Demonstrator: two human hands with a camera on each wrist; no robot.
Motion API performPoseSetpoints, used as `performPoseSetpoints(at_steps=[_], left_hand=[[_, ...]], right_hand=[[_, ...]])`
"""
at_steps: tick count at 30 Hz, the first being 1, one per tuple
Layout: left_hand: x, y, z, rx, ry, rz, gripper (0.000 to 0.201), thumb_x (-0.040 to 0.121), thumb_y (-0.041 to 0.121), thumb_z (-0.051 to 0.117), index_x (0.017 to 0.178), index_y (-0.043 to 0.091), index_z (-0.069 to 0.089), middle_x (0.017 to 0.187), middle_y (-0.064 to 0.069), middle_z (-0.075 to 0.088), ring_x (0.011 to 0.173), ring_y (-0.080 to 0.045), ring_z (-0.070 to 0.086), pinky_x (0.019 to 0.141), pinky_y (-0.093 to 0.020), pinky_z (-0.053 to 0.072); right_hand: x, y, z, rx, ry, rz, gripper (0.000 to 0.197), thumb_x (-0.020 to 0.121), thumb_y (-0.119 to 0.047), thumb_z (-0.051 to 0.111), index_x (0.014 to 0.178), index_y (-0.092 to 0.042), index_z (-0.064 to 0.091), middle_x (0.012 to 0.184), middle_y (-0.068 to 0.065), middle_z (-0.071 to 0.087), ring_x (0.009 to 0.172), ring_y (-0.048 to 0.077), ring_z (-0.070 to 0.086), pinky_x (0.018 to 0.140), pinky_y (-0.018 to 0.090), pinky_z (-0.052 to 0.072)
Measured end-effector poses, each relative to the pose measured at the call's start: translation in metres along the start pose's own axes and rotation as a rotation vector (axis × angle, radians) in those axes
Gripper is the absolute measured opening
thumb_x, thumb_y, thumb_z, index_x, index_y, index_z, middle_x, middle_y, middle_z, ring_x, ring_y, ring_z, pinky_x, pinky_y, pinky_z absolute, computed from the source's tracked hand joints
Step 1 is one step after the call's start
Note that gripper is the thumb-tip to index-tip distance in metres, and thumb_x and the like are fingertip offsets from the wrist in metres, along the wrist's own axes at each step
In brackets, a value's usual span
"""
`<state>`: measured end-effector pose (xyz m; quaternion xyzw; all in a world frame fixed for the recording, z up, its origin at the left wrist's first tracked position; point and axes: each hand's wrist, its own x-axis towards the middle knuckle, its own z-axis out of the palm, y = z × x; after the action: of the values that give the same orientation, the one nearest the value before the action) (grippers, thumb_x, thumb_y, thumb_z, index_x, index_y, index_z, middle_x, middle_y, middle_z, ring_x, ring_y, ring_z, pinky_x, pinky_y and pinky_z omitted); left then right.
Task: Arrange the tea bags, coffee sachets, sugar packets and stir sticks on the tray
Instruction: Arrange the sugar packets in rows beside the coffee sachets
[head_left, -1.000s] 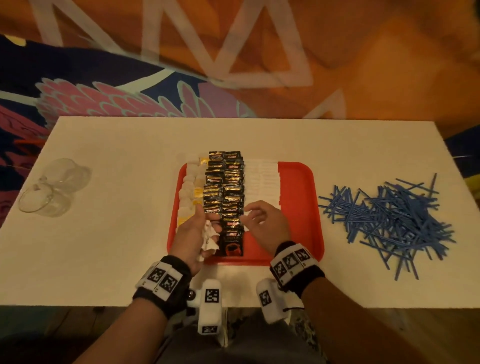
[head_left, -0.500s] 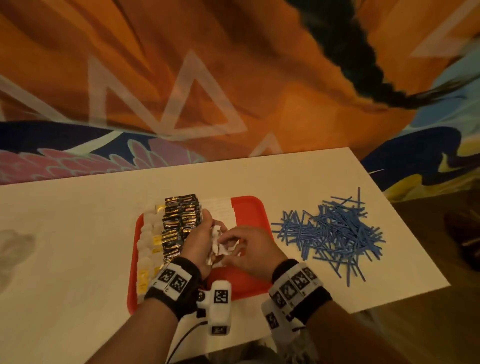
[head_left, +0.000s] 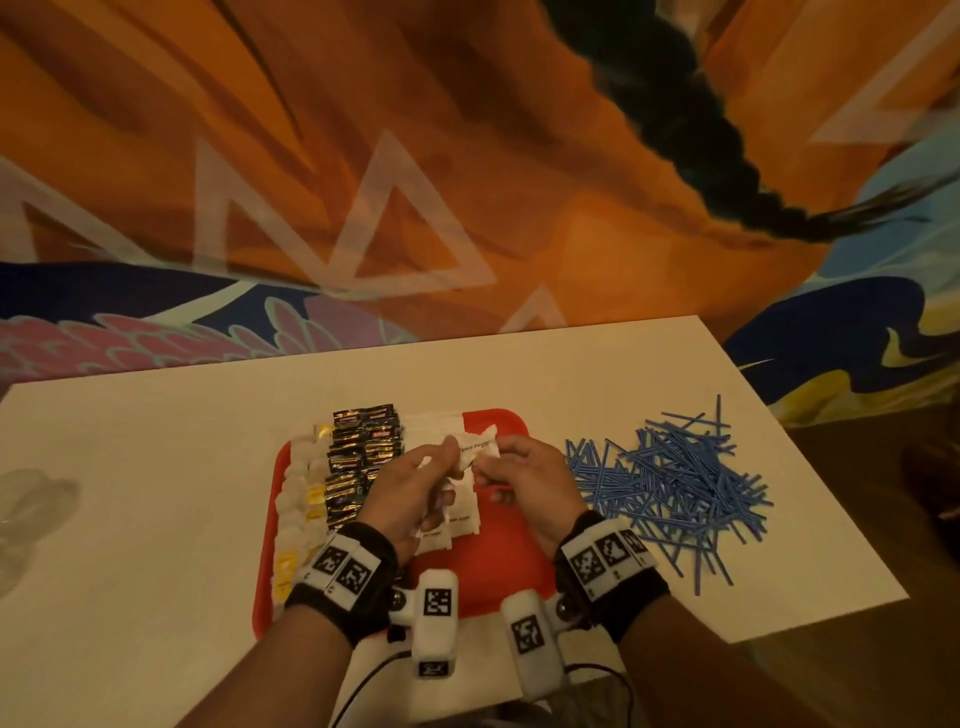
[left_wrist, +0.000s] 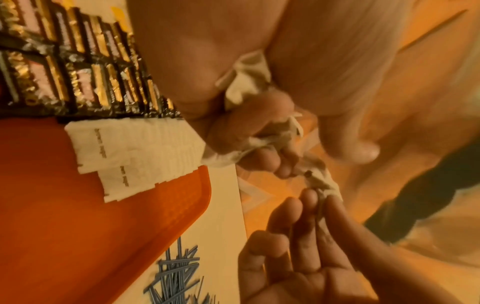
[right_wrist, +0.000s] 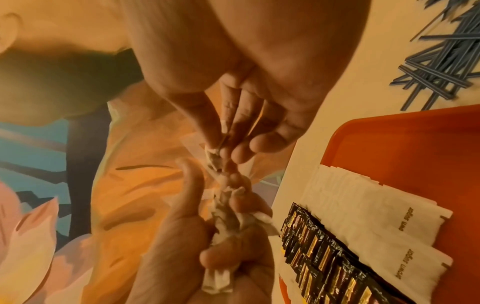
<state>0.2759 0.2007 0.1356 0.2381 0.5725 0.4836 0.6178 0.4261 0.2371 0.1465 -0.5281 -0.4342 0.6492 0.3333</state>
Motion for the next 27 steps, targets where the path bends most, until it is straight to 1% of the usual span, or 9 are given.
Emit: performPoseSetpoints(at_steps=[2, 4, 8, 11, 15, 17, 20, 24, 27], left_hand=[[-0.001, 0.001, 0.0, 0.06, 0.029, 0.046, 0.037, 0.08, 0.041, 0.074, 0.097, 0.01, 0.066, 0.06, -0.006, 0.055, 0.041, -0.012, 0.038, 0.036, -0.019, 0.025], [0.0, 0.003, -0.001, 0.097, 0.089, 0.098, 0.024, 0.085, 0.03, 0.076, 0.097, 0.01, 0.068, 0.061, -0.007, 0.057, 0.041, -0.013, 0.039, 0.037, -0.02, 0.026], [-0.001, 0.002, -0.004, 0.183, 0.144, 0.164, 0.014, 0.087, 0.027, 0.076, 0.091, 0.015, 0.07, 0.066, -0.008, 0.067, 0.047, -0.019, 0.045, 0.038, -0.019, 0.03], [-0.001, -0.001, -0.005, 0.166, 0.151, 0.176, 0.018, 0.085, 0.027, 0.078, 0.093, 0.014, 0.067, 0.069, -0.013, 0.072, 0.058, -0.026, 0.049, 0.039, -0.02, 0.03], [-0.002, -0.005, -0.006, 0.151, 0.177, 0.189, 0.024, 0.085, 0.028, 0.078, 0.097, 0.01, 0.067, 0.079, -0.028, 0.07, 0.051, -0.022, 0.045, 0.041, -0.021, 0.029], [-0.002, -0.006, -0.007, 0.147, 0.172, 0.19, 0.021, 0.086, 0.025, 0.078, 0.096, 0.01, 0.067, 0.071, -0.021, 0.067, 0.047, -0.02, 0.045, 0.041, -0.021, 0.029], [-0.003, -0.008, -0.008, 0.146, 0.152, 0.183, 0.015, 0.087, 0.022, 0.077, 0.093, 0.013, 0.067, 0.067, -0.01, 0.067, 0.046, -0.019, 0.045, 0.04, -0.02, 0.029], [-0.004, -0.009, -0.008, 0.128, 0.16, 0.177, 0.01, 0.086, 0.018, 0.077, 0.088, 0.02, 0.067, 0.06, -0.006, 0.064, 0.046, -0.018, 0.043, 0.041, -0.021, 0.029], [-0.003, -0.011, -0.008, 0.123, 0.18, 0.184, 0.012, 0.085, 0.018, 0.078, 0.086, 0.021, 0.067, 0.058, -0.004, 0.058, 0.047, -0.018, 0.043, 0.042, -0.022, 0.031]], right_hand=[[0.002, 0.005, 0.001, -0.02, -0.027, 0.015, 0.034, 0.087, -0.008, 0.069, 0.12, -0.002, 0.059, 0.106, 0.016, 0.07, 0.073, 0.012, 0.068, 0.062, 0.026, 0.048], [0.002, 0.007, 0.001, -0.063, -0.044, 0.024, 0.034, 0.087, -0.008, 0.07, 0.118, -0.004, 0.059, 0.108, 0.018, 0.069, 0.075, 0.014, 0.068, 0.065, 0.029, 0.049], [0.003, 0.01, 0.002, -0.067, -0.001, -0.023, 0.019, 0.085, -0.015, 0.074, 0.1, -0.006, 0.067, 0.102, 0.017, 0.071, 0.084, 0.018, 0.066, 0.066, 0.027, 0.051], [0.004, 0.009, 0.006, 0.004, 0.052, -0.046, 0.023, 0.086, -0.018, 0.074, 0.1, -0.001, 0.067, 0.098, 0.018, 0.071, 0.076, 0.019, 0.065, 0.061, 0.026, 0.053], [0.003, 0.006, 0.01, 0.049, 0.081, -0.022, 0.01, 0.094, -0.015, 0.063, 0.095, -0.006, 0.066, 0.09, 0.012, 0.07, 0.061, 0.017, 0.066, 0.057, 0.029, 0.05], [0.005, 0.01, 0.012, 0.019, 0.08, -0.037, 0.005, 0.092, -0.014, 0.065, 0.096, -0.011, 0.064, 0.093, 0.011, 0.072, 0.07, 0.02, 0.069, 0.061, 0.033, 0.052], [0.006, 0.013, 0.016, -0.025, 0.032, -0.046, 0.016, 0.088, -0.017, 0.071, 0.102, -0.013, 0.066, 0.096, 0.008, 0.074, 0.093, 0.027, 0.07, 0.074, 0.039, 0.056], [0.01, 0.012, 0.017, -0.006, 0.077, -0.025, 0.017, 0.09, -0.028, 0.069, 0.088, -0.012, 0.072, 0.093, 0.01, 0.074, 0.091, 0.031, 0.068, 0.072, 0.039, 0.055], [0.012, 0.017, 0.018, 0.003, 0.094, -0.012, 0.024, 0.093, -0.035, 0.064, 0.084, -0.015, 0.073, 0.099, 0.019, 0.07, 0.095, 0.039, 0.066, 0.069, 0.041, 0.057]])
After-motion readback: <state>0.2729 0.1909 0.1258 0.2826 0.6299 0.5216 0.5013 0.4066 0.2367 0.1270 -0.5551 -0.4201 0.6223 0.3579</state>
